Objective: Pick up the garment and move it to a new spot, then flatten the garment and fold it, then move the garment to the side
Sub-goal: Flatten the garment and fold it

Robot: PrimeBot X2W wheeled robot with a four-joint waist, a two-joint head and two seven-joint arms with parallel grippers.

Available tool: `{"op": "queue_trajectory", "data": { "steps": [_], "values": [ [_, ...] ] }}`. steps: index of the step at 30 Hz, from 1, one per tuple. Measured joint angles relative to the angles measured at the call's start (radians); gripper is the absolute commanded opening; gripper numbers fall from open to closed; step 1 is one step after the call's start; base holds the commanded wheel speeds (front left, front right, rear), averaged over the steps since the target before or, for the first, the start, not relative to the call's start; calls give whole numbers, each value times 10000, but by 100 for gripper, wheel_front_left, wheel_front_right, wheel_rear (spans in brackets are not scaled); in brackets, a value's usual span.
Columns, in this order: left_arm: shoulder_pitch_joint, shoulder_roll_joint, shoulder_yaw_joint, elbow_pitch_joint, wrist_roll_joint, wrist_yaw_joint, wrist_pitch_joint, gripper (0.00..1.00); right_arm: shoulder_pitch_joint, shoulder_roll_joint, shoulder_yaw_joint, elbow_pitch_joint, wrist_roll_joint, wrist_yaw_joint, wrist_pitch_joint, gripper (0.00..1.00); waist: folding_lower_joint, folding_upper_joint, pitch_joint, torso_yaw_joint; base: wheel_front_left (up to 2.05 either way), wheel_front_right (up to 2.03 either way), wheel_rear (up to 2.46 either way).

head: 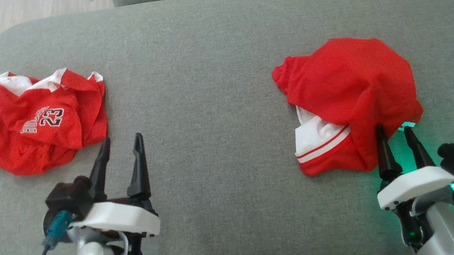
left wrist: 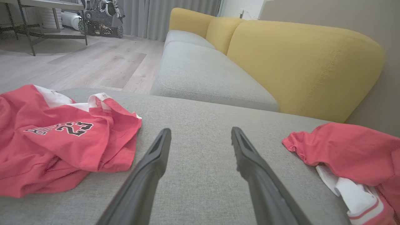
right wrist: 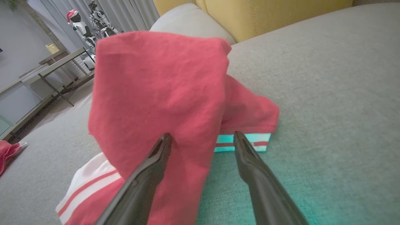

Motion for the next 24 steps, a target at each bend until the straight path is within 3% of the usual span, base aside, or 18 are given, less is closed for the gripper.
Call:
{"op": "queue_trajectory", "data": {
  "steps": [2, 3, 4, 8, 13, 19, 24],
  "values": [
    [-9, -12, 127, 4, 73, -2, 0, 100, -106, -2, 113, 159, 190, 0, 0, 100, 0, 0, 39, 30, 0, 0, 0],
    [-9, -12, 161, 4, 98, -4, 0, 100, -164, -2, 213, 188, 324, 0, 0, 22, 0, 0, 59, 37, 0, 0, 0],
    [-9, -13, 169, 4, 98, -6, 0, 100, -220, 0, 313, 184, 483, 0, 0, 0, 0, 0, 77, 34, 0, 0, 0],
    [-9, -38, 213, 12, 215, -59, 0, 100, -495, 4, 92, -23, 911, 0, 0, 0, 0, 0, 72, -76, 0, 0, 0],
    [-5, -102, 240, 109, 100, -130, 0, 100, -723, 2, -1434, -474, 1517, 0, 0, 0, 0, 0, -110, -232, 0, 0, 0],
    [19, -136, 468, 102, -360, -130, 0, 100, -1412, -33, -2709, -1381, 25, 0, 224, 0, 0, 0, -392, -424, 0, 0, 0],
    [37, -148, 339, 75, -602, -59, 0, 100, -2925, -752, -3766, -2986, -1440, 0, 1452, 0, 0, 0, -652, -484, 0, 0, 0]
  ]
}}
